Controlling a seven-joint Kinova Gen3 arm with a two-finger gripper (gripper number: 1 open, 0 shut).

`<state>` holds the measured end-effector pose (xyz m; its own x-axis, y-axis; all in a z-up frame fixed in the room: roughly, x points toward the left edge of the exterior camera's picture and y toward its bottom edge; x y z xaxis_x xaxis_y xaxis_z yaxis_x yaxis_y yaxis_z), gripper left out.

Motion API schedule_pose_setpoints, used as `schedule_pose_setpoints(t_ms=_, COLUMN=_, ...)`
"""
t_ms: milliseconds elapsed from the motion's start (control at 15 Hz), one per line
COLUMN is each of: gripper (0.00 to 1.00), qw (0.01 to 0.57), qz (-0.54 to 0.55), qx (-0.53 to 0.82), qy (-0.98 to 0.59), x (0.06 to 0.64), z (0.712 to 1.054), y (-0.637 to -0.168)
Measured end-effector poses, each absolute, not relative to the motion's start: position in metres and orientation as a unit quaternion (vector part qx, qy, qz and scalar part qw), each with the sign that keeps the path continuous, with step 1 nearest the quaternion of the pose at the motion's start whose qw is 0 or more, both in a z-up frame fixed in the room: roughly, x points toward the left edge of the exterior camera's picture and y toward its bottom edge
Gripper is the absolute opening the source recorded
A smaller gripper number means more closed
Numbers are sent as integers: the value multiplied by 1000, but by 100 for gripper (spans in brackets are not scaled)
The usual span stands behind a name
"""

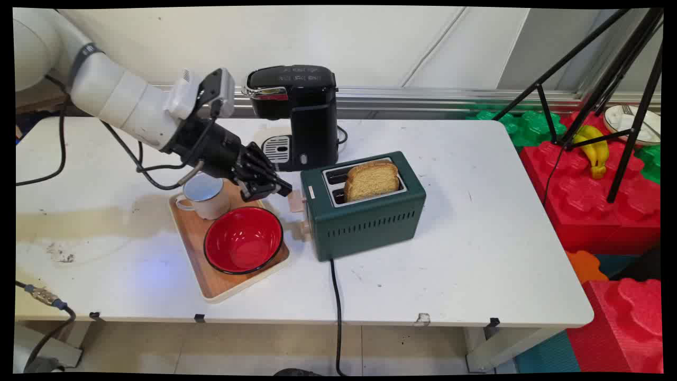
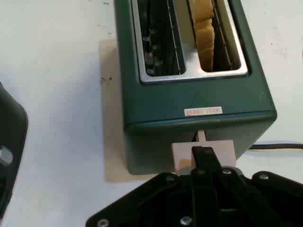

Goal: Press the toaster switch

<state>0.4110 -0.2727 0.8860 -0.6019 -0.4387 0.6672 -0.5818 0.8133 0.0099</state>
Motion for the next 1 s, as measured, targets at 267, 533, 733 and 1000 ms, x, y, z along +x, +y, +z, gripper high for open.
schedule_pose_setpoints(t_ms=267, gripper=0, qw=341, qz=100, qx=290, qy=-889, x=403, z=876, y=-278)
schedule_pose_setpoints(t_ms=533, gripper=0, qw=340, qz=95, qx=293, qy=-889, x=397, z=866, y=-282)
schedule_pose_setpoints(t_ms=733, gripper=0, qw=334, qz=88, qx=294, qy=-891, x=395, z=855, y=-283)
schedule_pose_setpoints(t_ms=1000, gripper=0, qw=327, qz=81, qx=294, qy=-894, x=396, z=842, y=-283)
